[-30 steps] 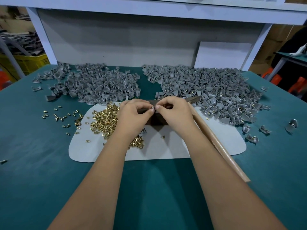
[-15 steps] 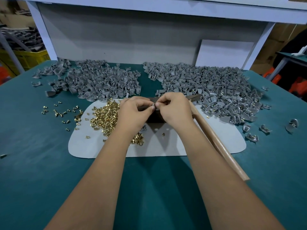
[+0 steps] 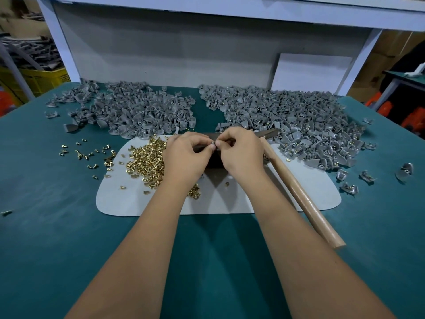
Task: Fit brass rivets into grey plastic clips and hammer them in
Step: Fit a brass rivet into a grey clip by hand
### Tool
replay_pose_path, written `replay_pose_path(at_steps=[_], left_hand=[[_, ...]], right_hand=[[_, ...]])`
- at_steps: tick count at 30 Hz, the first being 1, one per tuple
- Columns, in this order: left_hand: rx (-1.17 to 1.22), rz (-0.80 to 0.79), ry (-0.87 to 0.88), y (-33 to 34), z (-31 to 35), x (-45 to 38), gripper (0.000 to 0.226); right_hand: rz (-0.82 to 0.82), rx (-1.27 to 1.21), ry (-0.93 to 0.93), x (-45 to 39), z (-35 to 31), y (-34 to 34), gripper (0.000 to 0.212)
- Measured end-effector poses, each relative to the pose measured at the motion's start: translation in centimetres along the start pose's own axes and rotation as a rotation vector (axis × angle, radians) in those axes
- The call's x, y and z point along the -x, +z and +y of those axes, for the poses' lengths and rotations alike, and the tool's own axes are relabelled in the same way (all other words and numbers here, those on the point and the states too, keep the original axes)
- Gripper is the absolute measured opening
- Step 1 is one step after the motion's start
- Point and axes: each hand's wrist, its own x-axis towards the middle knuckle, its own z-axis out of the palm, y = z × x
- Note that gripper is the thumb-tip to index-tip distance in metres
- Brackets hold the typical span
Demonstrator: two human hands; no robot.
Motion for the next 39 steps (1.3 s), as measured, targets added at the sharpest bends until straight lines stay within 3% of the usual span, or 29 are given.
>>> replay_pose_path(at_steps=[8, 16, 23, 25, 29, 31, 34, 39], left_hand=[[0.008, 0.017, 0.002, 0.2, 0.1, 0.1, 0.008], [-0.005, -0.020, 0.011, -0.2, 0.4, 0.1, 0.007], [0.007, -0.041, -0.064, -0.3, 0.5, 0.0, 0.007], [0.027, -0.043, -0.093, -0.3, 0.6, -0.1, 0.004], [0.013, -0.045, -0.088, -0.2, 0.6, 0.1, 0.004], [-0.015, -0.038, -0.077, -0.2, 0.6, 0.2, 0.004], [-0.059, -0.025, -0.089, -0.1, 0.7, 0.5, 0.010], [-0.105, 0.010, -0.082, 0.0, 0.9, 0.9, 0.008]], right_hand=[[-0.013, 0.012, -0.069, -0.1, 0.4, 0.0, 0.021], [-0.004, -0.208, -0.102, 0.0, 1.8, 0.1, 0.008], [-0.089, -0.379, -0.022, 0.1, 2.1, -1.4, 0.017], [-0.052, -0.263, -0.045, 0.2, 2.5, -2.4, 0.015], [0.226, 0.440, 0.043, 0.9, 4.5, -5.3, 0.020], [0.143, 0.617, 0.169, 1.6, 5.2, -6.1, 0.028], [0.004, 0.705, 0.230, 2.2, 5.3, -5.9, 0.028], [0.042, 0.648, 0.226, 2.2, 4.7, -6.1, 0.015]])
